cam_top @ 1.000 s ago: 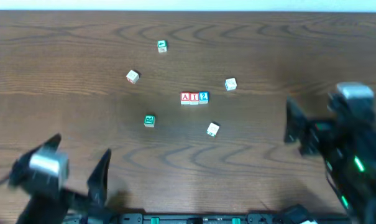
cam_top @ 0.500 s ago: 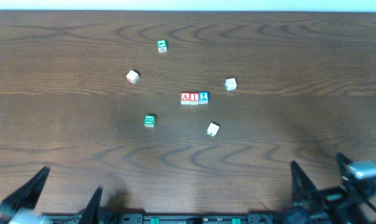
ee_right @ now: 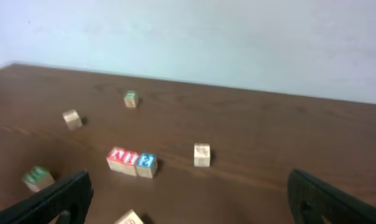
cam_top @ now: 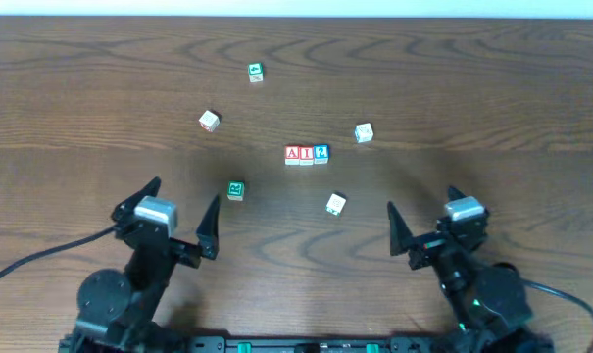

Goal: Spell out Ai2

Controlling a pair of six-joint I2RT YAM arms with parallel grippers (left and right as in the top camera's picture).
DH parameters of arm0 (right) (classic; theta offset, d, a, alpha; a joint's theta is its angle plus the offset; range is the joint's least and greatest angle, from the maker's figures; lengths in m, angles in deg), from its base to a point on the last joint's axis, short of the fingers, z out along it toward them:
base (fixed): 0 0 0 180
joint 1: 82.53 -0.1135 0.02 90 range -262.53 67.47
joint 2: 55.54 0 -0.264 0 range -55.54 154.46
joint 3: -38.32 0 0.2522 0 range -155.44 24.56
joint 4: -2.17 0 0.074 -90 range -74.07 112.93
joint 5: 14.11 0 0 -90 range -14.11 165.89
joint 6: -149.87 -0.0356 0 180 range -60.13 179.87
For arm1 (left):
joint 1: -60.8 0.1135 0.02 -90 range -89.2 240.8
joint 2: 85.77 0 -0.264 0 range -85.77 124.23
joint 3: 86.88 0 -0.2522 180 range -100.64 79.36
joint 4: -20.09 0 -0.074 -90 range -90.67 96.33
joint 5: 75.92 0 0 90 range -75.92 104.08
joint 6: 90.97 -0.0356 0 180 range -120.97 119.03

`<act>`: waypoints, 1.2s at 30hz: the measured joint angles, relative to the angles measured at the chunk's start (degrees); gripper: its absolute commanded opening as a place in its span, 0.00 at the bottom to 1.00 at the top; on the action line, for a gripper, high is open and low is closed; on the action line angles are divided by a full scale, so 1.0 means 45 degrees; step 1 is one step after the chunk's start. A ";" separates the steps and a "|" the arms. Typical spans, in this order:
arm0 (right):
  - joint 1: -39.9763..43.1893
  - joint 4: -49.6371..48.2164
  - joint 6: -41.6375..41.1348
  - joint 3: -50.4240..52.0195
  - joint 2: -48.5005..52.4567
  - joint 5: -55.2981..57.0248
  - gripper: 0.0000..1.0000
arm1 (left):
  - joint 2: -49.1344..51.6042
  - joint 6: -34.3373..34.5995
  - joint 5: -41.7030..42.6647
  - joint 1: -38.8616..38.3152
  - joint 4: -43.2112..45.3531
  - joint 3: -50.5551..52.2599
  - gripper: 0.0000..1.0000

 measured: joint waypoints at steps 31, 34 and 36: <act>0.0000 -0.0525 -0.0729 0.3468 0.0262 -0.0024 0.99 | 0.3104 0.3750 -0.2200 0.0000 0.3638 0.5586 0.95; 0.0000 -0.0539 -0.0729 0.3468 0.0277 -0.0019 0.99 | 0.3181 0.5285 -0.3065 0.0000 0.2817 0.5887 0.95; 0.0000 -0.0525 -0.0729 0.3478 0.0301 -0.0010 0.99 | 0.3220 0.6154 -0.3502 0.0000 0.2788 0.5872 0.95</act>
